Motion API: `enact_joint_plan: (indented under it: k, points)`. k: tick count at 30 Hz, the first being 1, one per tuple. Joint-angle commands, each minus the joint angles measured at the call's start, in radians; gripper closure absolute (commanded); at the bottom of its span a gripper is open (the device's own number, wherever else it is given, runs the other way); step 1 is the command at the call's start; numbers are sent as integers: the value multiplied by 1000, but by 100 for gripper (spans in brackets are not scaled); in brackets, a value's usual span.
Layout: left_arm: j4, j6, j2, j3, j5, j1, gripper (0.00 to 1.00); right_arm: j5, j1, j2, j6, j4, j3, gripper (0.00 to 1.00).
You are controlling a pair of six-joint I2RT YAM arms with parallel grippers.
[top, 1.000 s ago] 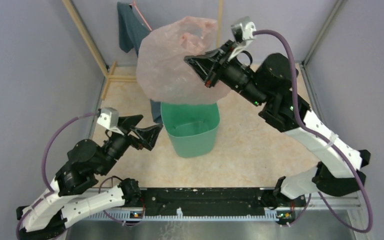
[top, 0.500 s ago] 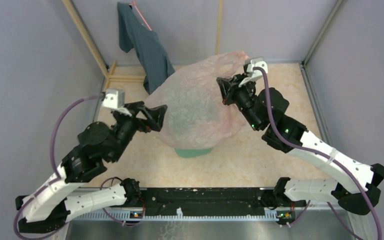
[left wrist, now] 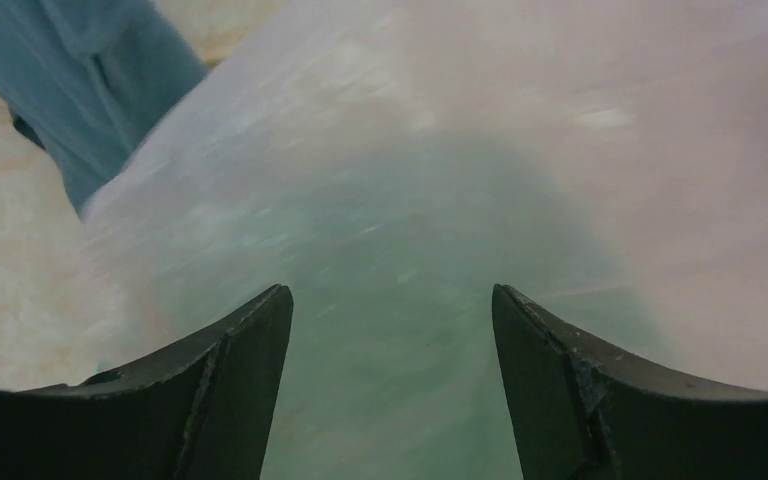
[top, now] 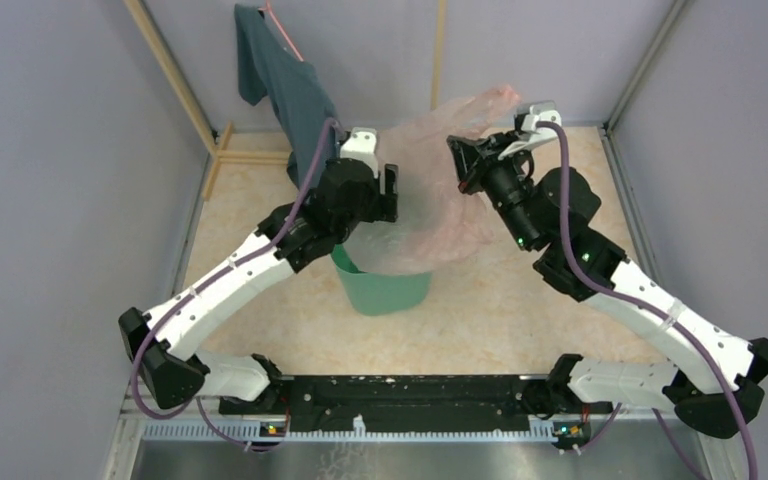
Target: Put the trash bags into the trash bin
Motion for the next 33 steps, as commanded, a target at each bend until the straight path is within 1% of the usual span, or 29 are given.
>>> enact_joint_plan:
  k: [1,4,5,8,11,13,14,17,20,22,24,29,33]
  points:
    - [83,-100,-32,-48,306,139,20,-41,-9,-7,-5,71,88,100]
    - [134,-92,-66,-97,422,144,14,-84,-9,19,23,45,101,100]
    - [127,-89,-75,-106,432,145,13,-112,-9,24,24,53,95,100]
    - [59,-84,-115,-113,405,145,10,-202,-10,62,21,29,122,100]
    - [12,-59,-195,-141,368,145,7,-342,-11,115,-14,-11,168,100]
    - [1,-25,-266,-167,366,145,2,-419,-11,164,-49,-78,211,100]
    - [-6,-7,-300,-177,363,145,1,-440,-11,186,-66,-111,230,100]
    - [-59,24,-388,-191,289,145,1,-444,-11,259,-108,-225,304,100]
    - [-111,41,-472,-218,132,145,1,-486,-11,319,-156,-342,371,100]
    - [-128,45,-506,-238,45,145,1,-503,-11,352,-158,-380,397,100]
    - [-135,43,-523,-255,-10,145,1,-522,-11,387,-155,-399,411,100]
    - [-92,49,-541,-300,-33,145,1,-574,-11,478,-35,-324,355,100]
    - [-99,20,-522,-305,-43,145,1,-524,-11,589,73,-325,376,100]
